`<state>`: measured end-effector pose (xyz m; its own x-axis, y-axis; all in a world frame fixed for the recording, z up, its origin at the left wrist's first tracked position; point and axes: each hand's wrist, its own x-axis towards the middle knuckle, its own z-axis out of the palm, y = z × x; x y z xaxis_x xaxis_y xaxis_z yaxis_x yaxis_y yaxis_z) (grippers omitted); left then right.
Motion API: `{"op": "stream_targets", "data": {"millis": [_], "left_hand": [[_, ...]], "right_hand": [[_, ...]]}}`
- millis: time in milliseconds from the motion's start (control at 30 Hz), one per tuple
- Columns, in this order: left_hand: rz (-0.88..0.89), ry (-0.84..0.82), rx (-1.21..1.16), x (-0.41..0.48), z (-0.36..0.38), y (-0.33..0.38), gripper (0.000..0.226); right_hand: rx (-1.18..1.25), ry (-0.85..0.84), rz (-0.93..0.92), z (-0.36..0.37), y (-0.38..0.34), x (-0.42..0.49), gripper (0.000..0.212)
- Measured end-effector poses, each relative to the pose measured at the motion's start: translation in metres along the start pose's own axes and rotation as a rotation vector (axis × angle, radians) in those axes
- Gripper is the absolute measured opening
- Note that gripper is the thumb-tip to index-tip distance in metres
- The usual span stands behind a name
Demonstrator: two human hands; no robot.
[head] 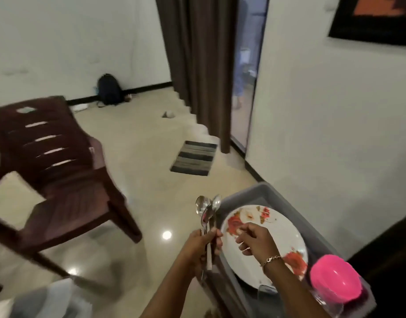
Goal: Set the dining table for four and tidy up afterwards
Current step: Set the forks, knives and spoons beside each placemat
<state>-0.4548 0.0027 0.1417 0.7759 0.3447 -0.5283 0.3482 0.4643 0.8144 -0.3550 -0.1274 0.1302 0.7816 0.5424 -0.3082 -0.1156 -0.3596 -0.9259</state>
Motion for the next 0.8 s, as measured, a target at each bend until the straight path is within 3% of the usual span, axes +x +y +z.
{"op": "stream_targets", "data": {"millis": [200,400,567,800], "left_hand": [[0.147,0.254,-0.122,-0.059,-0.078,0.009,0.023],[0.236,0.364,-0.532,-0.082,-0.176,0.028,0.028],[0.275,0.451,-0.602,-0.098,-0.281,0.042,0.028],[0.383,0.522,-0.688,-0.123,-0.387,0.059,0.026]], "right_hand": [[0.054,-0.308,-0.071,0.104,-0.060,-0.015,0.015],[0.033,-0.630,-0.058,0.227,-0.102,0.001,0.010],[0.022,-0.827,-0.056,0.350,-0.133,0.021,0.005],[-0.056,-1.025,-0.014,0.481,-0.173,0.029,0.014]]}}
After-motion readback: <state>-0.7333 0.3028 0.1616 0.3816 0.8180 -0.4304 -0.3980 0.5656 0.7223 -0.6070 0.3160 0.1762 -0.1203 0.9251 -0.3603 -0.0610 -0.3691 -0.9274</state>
